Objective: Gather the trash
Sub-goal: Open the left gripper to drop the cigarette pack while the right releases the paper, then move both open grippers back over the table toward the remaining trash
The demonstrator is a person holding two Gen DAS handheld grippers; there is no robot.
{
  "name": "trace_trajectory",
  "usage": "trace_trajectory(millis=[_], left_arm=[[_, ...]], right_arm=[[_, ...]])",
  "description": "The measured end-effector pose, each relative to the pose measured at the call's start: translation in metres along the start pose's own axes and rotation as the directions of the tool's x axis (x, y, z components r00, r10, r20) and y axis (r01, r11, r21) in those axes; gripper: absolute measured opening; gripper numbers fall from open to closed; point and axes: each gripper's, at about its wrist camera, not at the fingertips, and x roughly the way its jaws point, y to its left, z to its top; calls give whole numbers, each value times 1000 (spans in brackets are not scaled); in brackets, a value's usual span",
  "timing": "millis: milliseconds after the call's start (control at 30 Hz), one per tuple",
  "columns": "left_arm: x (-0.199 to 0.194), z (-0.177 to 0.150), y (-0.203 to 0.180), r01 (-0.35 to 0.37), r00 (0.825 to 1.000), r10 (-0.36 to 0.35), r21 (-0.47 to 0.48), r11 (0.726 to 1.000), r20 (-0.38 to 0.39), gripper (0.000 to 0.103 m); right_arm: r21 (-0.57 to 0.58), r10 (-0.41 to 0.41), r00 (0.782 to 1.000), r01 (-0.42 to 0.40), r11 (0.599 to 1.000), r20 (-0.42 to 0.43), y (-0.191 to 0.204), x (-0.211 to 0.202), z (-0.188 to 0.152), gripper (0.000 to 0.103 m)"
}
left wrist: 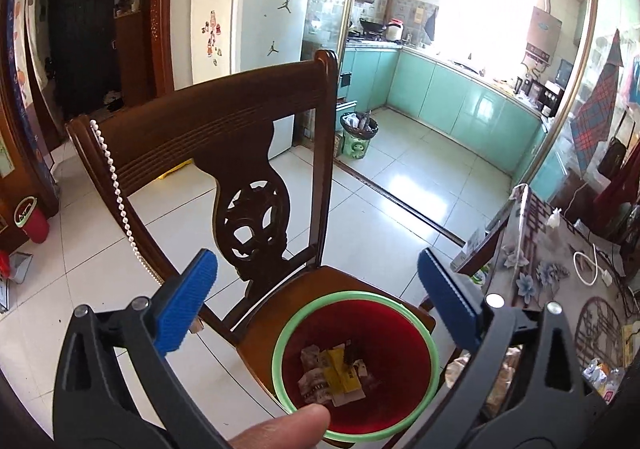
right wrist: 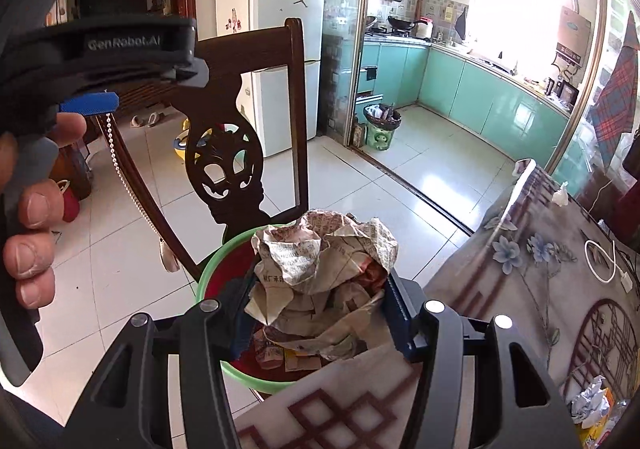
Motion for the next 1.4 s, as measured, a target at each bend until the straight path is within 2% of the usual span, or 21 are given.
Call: trace_trajectory(millis=[200, 367, 433, 567, 667, 767, 933, 1067, 1167, 1400], left_arm=[[-4, 7, 25, 5, 1000, -5, -98, 995, 6, 98], [-4, 9, 34, 0, 1000, 1, -126, 992, 5, 98], [-4, 9, 36, 1, 1000, 0, -132, 991, 3, 98], [-5, 9, 37, -1, 1000, 2, -130, 992, 9, 98], [-7, 10, 37, -5, 1000, 7, -125, 992, 16, 98], [-7, 9, 37, -3, 1000, 5, -130, 992, 12, 98], [-7, 8, 36, 0, 1000, 1, -128, 992, 8, 98], [-8, 7, 27, 13, 1000, -12, -103, 995, 8, 98], [-11, 4, 13, 48, 999, -48, -71, 996, -1, 98], [-36, -14, -45, 137, 990, -139, 97, 986, 8, 98]], right_arm=[[-2, 18, 1000, -18, 1000, -22, 18, 31, 4, 55], [-10, 26, 999, -27, 1000, -42, 27, 43, 6, 60], [-15, 16, 999, -16, 1000, -39, 30, 44, 6, 64], [8, 19, 999, -19, 1000, -27, 28, 41, 7, 83], [2, 9, 999, -9, 1000, -33, 29, 40, 6, 85], [13, 10, 1000, -10, 1000, -28, 26, 35, 6, 95], [25, 4, 1000, -3, 1000, -25, 20, 24, 2, 95], [30, -12, 1000, 12, 999, -7, 12, 5, -5, 95], [52, -29, 1000, 28, 998, 6, 0, -12, -12, 95], [125, -87, 996, 85, 988, 10, -37, -61, -40, 95]])
